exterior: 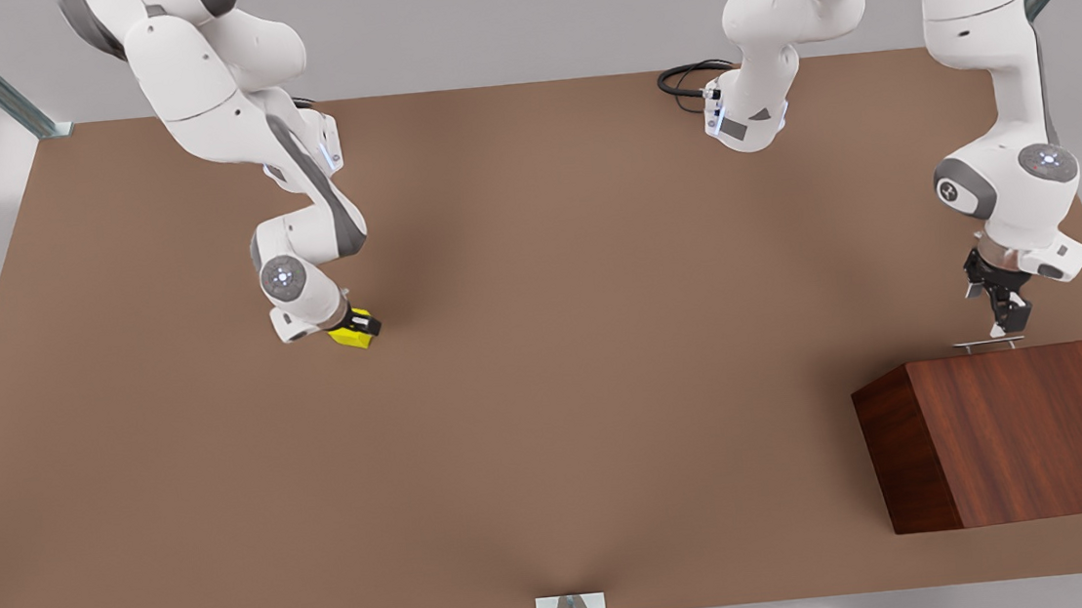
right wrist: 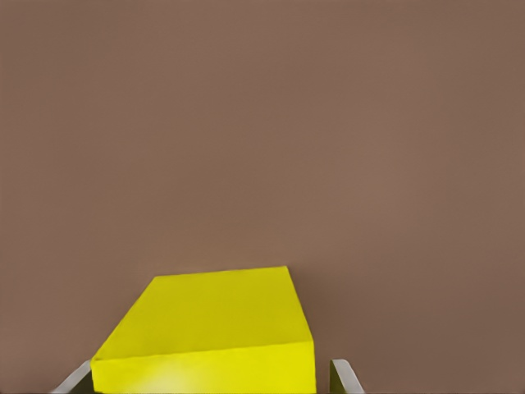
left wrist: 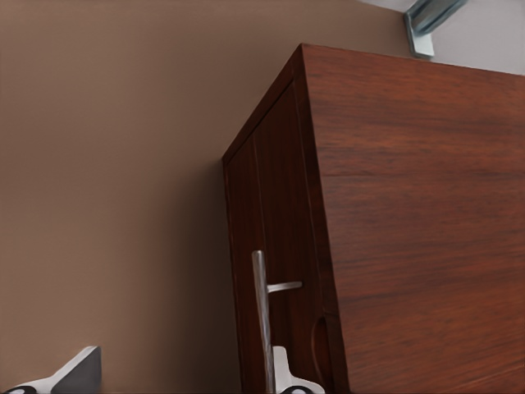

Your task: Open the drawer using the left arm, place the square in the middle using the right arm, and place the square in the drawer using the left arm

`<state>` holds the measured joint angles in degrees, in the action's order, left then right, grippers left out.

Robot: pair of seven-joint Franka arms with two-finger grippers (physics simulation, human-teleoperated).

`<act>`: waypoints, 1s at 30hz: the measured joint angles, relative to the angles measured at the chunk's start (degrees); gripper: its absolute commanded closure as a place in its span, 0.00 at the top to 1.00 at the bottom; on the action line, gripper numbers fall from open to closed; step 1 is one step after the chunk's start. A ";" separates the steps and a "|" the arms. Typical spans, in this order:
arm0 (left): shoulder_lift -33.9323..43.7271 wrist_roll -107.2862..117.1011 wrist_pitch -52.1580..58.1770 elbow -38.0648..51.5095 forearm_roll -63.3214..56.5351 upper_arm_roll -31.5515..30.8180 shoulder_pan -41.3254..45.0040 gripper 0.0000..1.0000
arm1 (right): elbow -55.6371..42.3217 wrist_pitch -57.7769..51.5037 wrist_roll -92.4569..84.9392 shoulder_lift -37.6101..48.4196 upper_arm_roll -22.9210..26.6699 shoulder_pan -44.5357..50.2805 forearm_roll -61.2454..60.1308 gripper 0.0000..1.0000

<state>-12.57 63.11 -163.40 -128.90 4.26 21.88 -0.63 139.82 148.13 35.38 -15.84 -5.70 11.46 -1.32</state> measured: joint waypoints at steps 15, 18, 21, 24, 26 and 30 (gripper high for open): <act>-4.38 0.00 -0.87 2.78 1.92 -0.44 -0.58 1.00 | -0.50 -0.48 -0.90 0.63 -0.55 0.05 -0.18 0.60; -4.57 -0.08 0.12 2.70 1.94 -0.65 -0.58 1.00 | -1.03 -0.47 -0.75 2.12 -2.44 0.04 -0.21 0.60; -4.39 0.20 2.87 2.59 2.57 -1.08 -0.99 1.00 | -6.03 -1.81 0.80 2.61 -8.55 0.04 -0.26 0.60; -3.81 0.08 4.73 2.43 2.18 -1.22 -0.38 1.00 | -20.99 -6.33 7.75 -2.12 -9.08 10.65 -0.39 0.60; -3.23 0.05 5.57 2.38 2.28 -1.23 -0.41 1.00 | -32.50 -9.08 11.94 -8.87 -8.99 16.28 -0.44 0.60; -1.59 0.17 7.72 2.40 2.16 -1.31 -0.33 1.00 | -58.10 -15.99 21.63 -26.18 -6.15 27.92 0.04 0.60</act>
<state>-14.16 63.28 -155.68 -126.50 6.41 20.57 -0.96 81.72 132.15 57.02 -42.03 -11.86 39.38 -1.28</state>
